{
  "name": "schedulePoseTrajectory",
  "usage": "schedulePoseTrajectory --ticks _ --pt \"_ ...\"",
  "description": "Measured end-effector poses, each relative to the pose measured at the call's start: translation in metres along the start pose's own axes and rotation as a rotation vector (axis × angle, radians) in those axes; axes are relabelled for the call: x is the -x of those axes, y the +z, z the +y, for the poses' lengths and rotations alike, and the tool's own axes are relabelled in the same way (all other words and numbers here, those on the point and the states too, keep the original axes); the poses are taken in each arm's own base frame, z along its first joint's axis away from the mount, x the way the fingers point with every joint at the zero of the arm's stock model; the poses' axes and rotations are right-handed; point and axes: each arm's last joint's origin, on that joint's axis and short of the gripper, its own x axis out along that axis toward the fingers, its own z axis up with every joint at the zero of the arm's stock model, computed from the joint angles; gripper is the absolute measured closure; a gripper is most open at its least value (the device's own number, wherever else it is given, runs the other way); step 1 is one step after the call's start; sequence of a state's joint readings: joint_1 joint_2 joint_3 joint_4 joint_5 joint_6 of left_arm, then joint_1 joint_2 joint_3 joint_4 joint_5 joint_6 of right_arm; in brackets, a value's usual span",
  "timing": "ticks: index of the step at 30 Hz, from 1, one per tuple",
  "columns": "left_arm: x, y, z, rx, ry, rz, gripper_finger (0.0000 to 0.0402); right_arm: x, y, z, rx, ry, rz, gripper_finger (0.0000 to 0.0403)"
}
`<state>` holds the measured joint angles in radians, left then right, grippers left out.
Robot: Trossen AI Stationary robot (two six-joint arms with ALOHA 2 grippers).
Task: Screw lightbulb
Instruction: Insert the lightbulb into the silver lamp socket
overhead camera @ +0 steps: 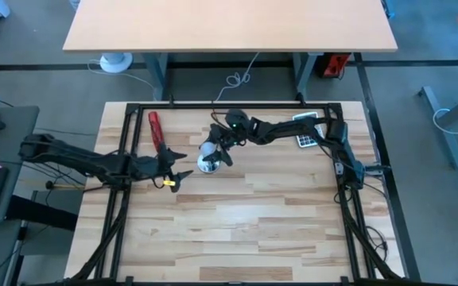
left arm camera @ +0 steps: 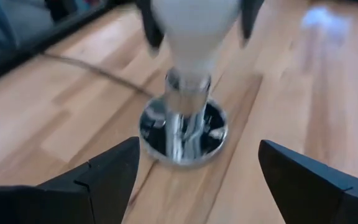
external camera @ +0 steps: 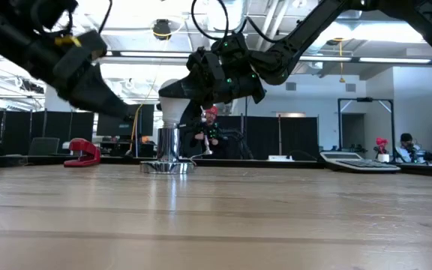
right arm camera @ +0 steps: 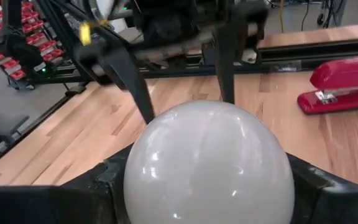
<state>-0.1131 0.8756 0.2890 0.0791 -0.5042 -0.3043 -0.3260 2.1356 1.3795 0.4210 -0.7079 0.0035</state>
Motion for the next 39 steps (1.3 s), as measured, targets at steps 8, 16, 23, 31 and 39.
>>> schedulePoseTrajectory --ticks 8,16,23,31,39 --pt "-0.024 -0.015 -0.007 -0.051 0.052 0.075 0.0087 0.008 -0.008 -0.007 -0.025 -0.011 0.079 0.0138" --pt "-0.056 -0.029 -0.02 -0.036 0.024 0.046 0.0087 0.008 -0.014 -0.005 -0.017 0.016 0.138 0.0138" --pt "-0.081 -0.043 -0.027 0.015 0.007 -0.036 0.0087 -0.005 -0.017 0.014 -0.154 -0.014 0.194 0.0139" --pt "-0.107 -0.052 -0.036 0.085 -0.046 -0.111 0.0087 -0.021 -0.02 0.033 -0.122 -0.114 0.231 0.0139" --pt "-0.109 -0.046 -0.039 0.105 -0.065 -0.157 0.0087 -0.02 -0.031 0.034 -0.159 -0.128 0.189 0.0128"
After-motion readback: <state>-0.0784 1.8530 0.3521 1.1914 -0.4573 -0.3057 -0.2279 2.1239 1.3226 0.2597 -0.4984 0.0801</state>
